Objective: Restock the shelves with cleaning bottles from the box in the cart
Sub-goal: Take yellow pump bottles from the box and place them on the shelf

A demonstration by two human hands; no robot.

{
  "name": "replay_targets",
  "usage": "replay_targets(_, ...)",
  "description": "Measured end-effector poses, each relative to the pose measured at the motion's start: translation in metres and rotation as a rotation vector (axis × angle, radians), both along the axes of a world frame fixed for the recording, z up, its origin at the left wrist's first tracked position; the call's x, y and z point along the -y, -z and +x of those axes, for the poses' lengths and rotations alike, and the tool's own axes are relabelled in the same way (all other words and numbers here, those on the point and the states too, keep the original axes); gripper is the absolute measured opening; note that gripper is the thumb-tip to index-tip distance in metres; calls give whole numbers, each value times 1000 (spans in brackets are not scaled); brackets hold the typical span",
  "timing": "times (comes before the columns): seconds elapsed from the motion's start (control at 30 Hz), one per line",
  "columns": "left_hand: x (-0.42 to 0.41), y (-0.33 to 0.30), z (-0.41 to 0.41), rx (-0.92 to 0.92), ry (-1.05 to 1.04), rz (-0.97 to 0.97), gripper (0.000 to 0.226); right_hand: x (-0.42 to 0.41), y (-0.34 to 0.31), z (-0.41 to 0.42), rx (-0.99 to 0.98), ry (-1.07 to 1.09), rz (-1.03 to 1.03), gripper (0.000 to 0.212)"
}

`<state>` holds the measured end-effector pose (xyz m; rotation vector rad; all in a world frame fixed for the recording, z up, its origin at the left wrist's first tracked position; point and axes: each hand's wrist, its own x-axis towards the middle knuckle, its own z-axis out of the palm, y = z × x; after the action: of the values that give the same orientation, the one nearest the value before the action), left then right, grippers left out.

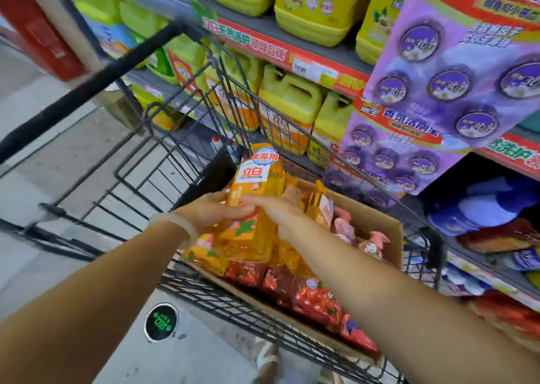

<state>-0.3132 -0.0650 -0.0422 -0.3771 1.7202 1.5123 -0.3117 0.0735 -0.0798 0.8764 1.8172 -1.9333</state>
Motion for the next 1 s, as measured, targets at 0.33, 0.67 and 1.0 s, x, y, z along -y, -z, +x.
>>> replay_targets(0.33,6,24,1,-168,56,-300,80,34,25,-5,93,-241,145,108)
replay_targets(0.67,14,22,-3,103,-78,-157,87,20,21,-3,86,-133,-15,94)
replay_targets(1.0,14,-23,-17,59,120,56,103,-33,-38,0,-74,-130,-202,73)
